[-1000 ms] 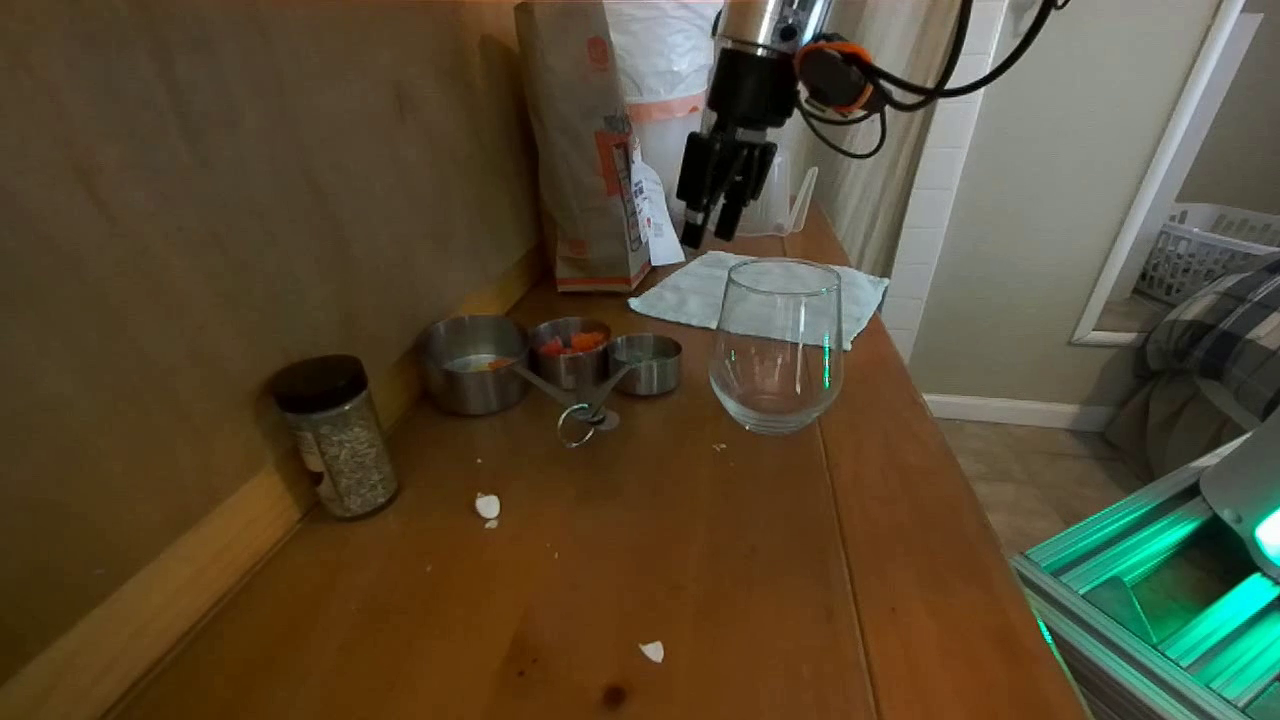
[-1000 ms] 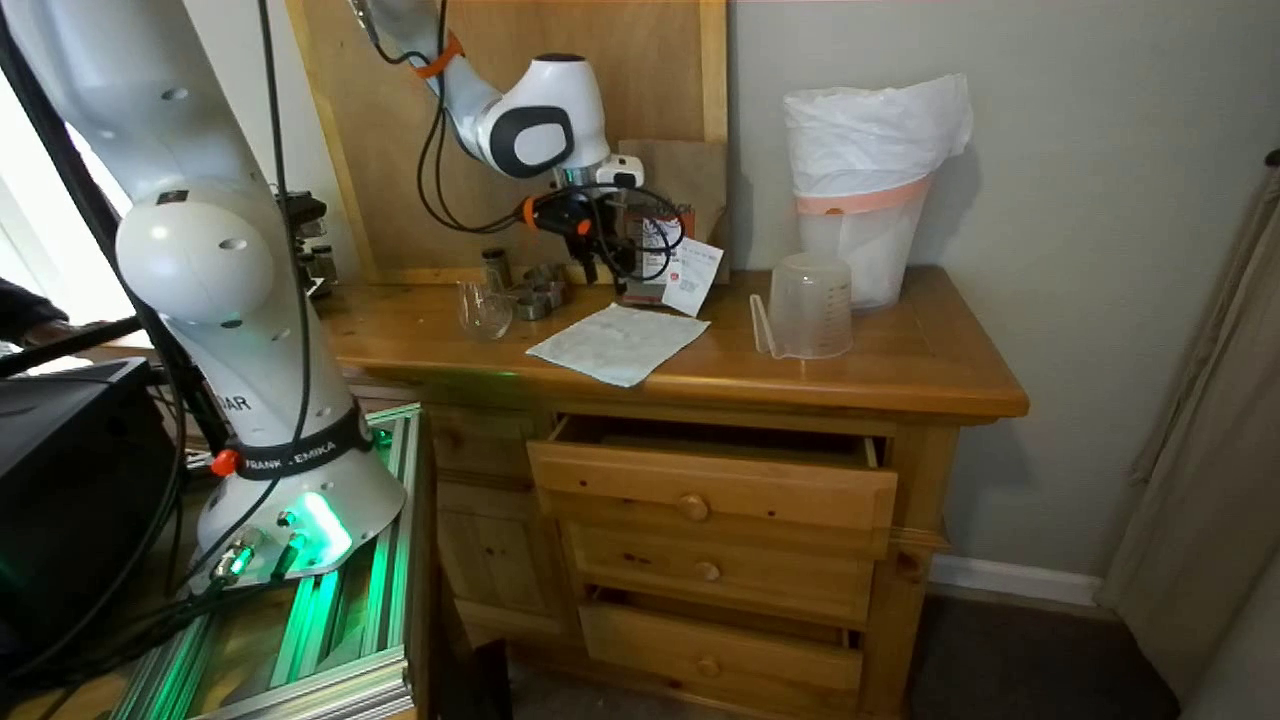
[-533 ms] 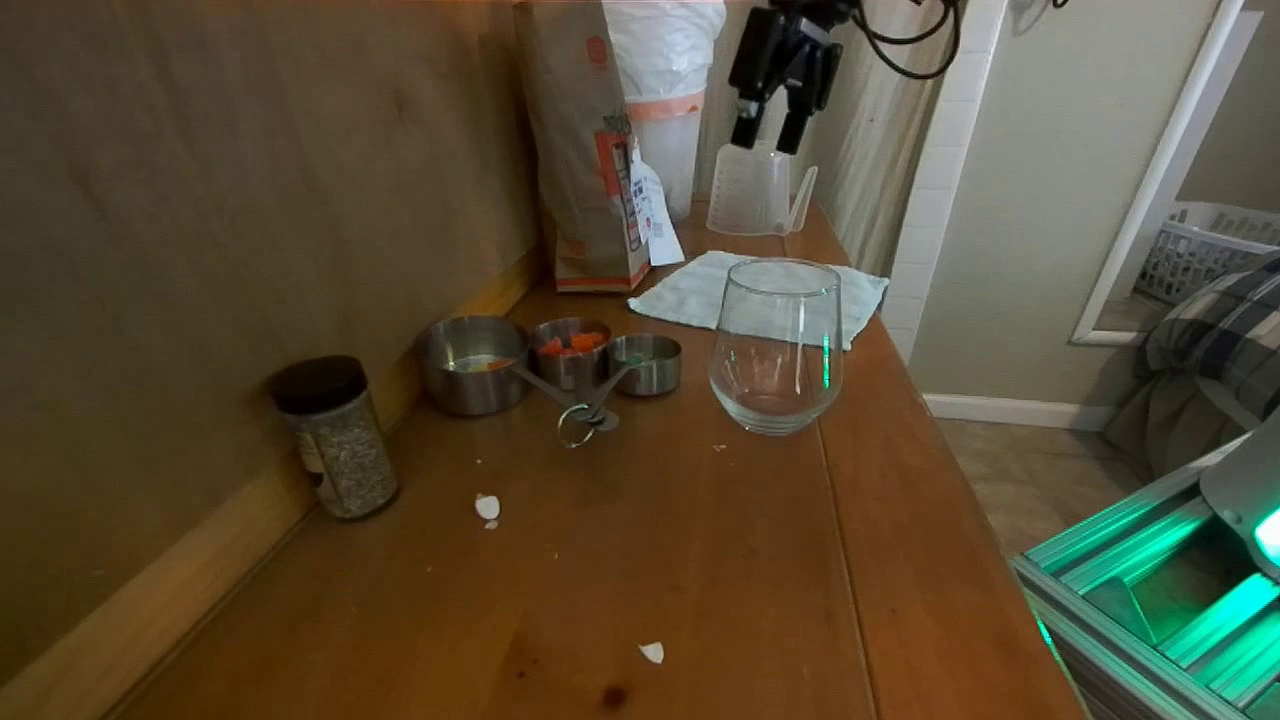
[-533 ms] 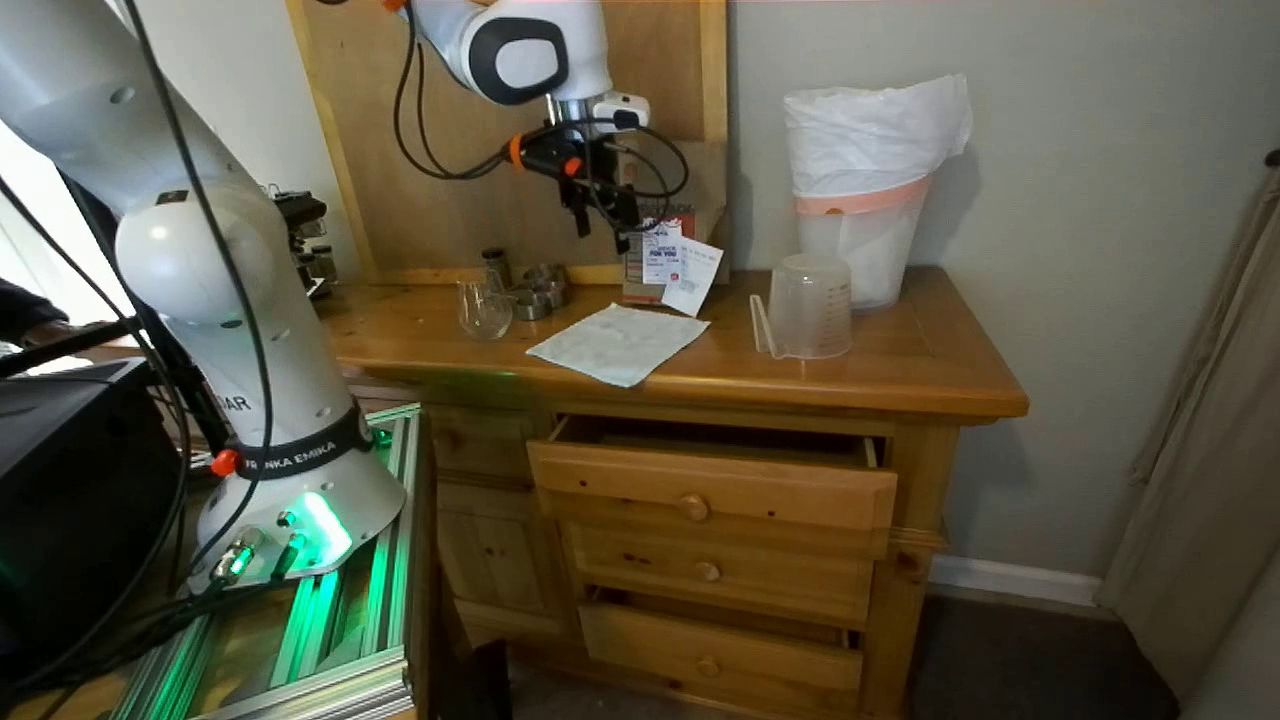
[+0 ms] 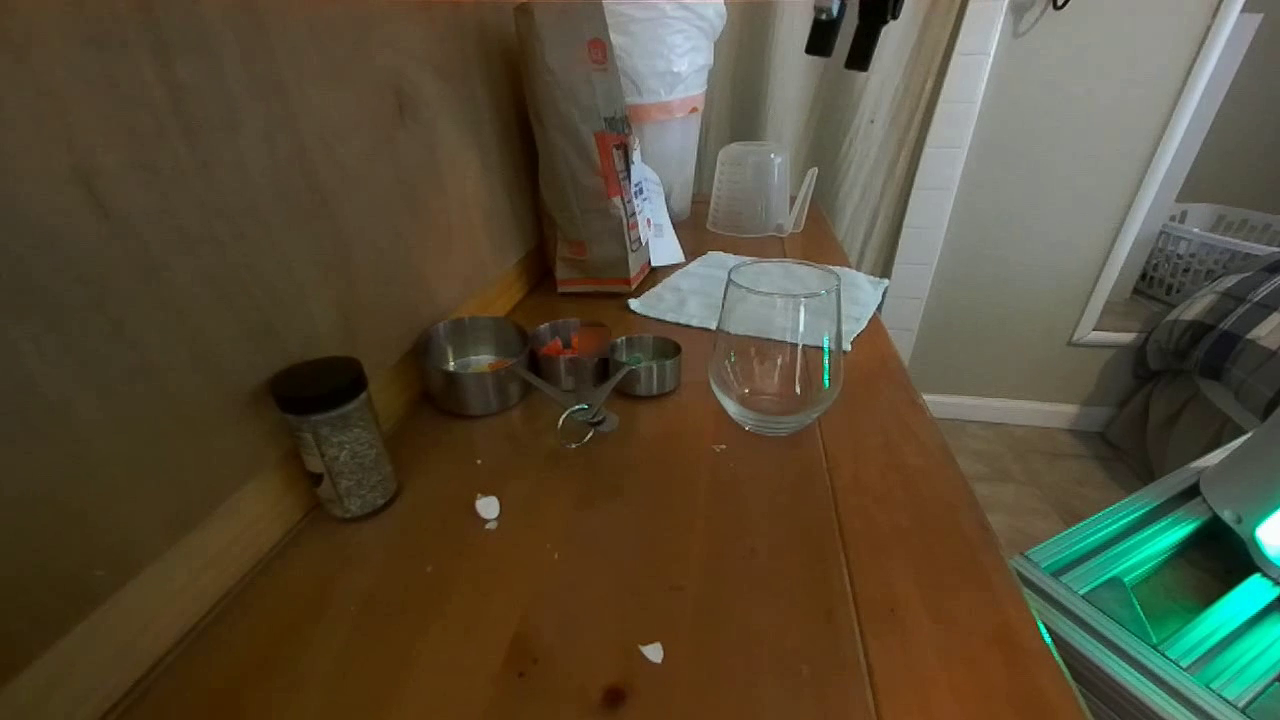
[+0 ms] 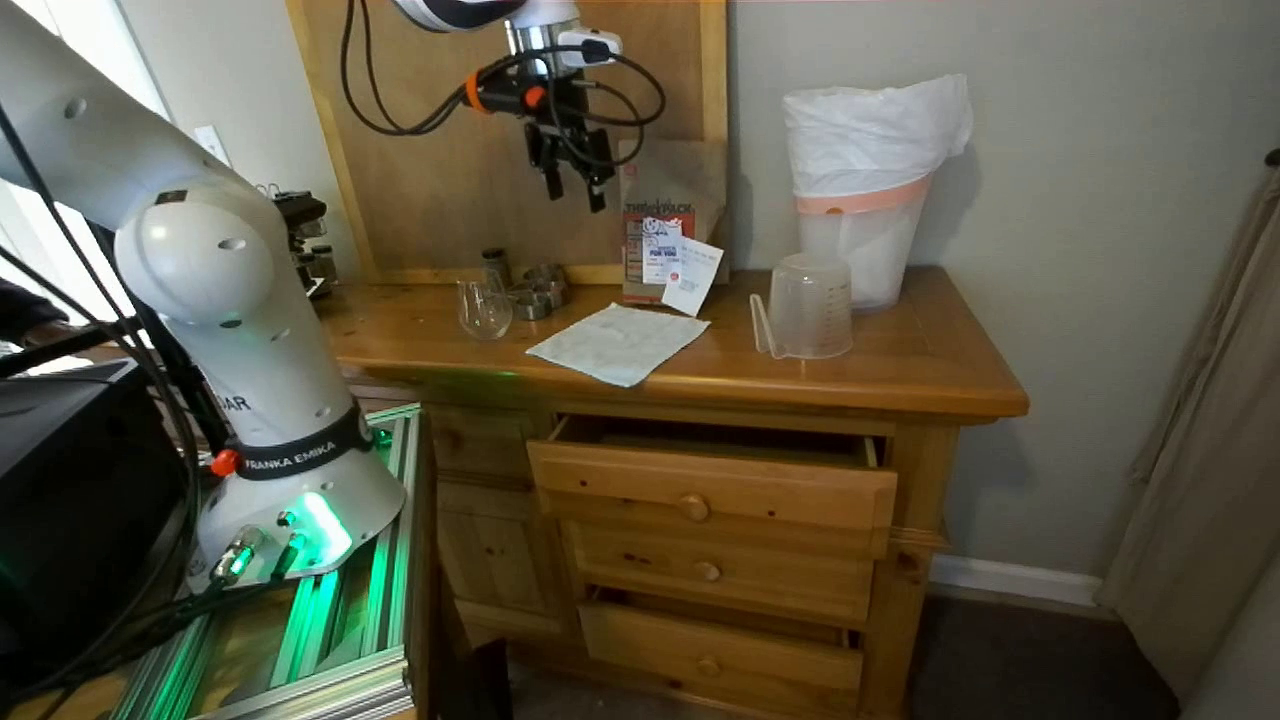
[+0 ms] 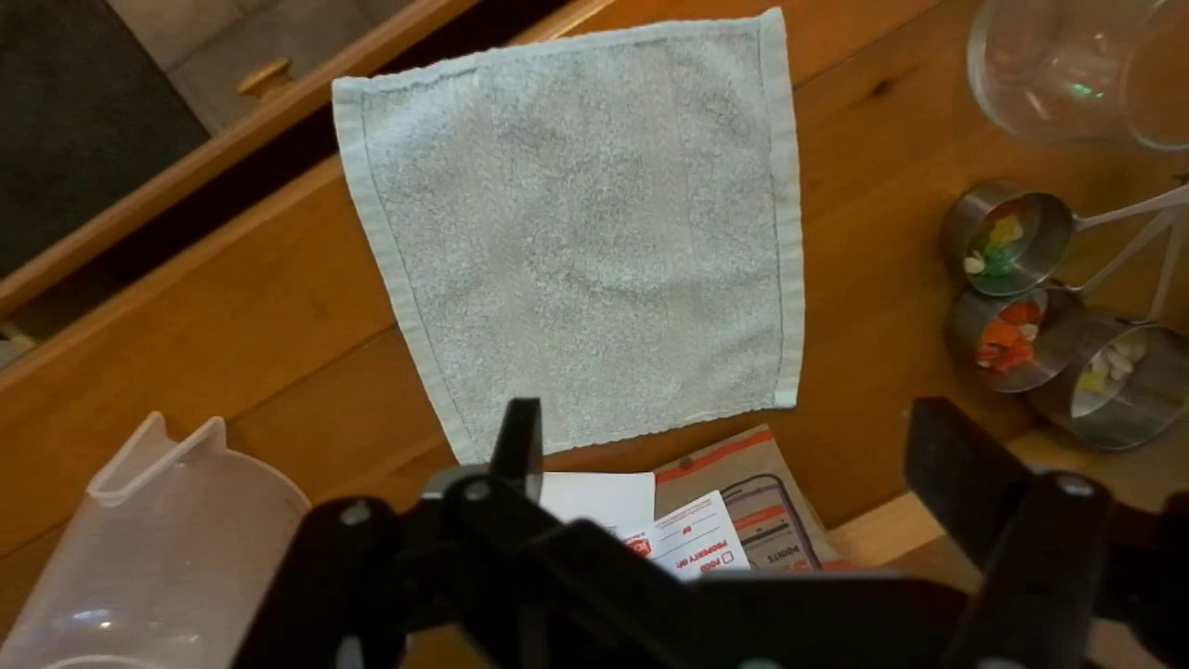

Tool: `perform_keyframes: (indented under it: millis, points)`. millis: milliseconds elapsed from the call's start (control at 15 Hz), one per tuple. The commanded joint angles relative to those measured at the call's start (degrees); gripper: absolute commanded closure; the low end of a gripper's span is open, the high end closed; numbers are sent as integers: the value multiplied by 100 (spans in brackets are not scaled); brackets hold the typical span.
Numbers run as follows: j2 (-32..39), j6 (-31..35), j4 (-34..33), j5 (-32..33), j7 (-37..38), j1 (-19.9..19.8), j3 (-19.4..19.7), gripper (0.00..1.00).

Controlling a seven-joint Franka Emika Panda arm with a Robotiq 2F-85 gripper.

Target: Unfold the white towel

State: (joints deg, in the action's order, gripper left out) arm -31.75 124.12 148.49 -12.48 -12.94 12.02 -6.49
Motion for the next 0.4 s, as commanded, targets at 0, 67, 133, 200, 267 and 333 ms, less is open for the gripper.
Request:
perform_keyframes:
  millis: [0,67,133,200,267,333]
  points:
    - [-496,-381,114,270,136,11,41,0]
    - [-200,-214,-9,156,59,76,73,0]
    - [-275,-282,-7,186,64,75,73,0]
    - [-326,-318,-3,196,65,75,74,0]
    - [-351,-327,3,200,66,75,75,0]
    - [-357,-327,9,202,66,75,76,0]
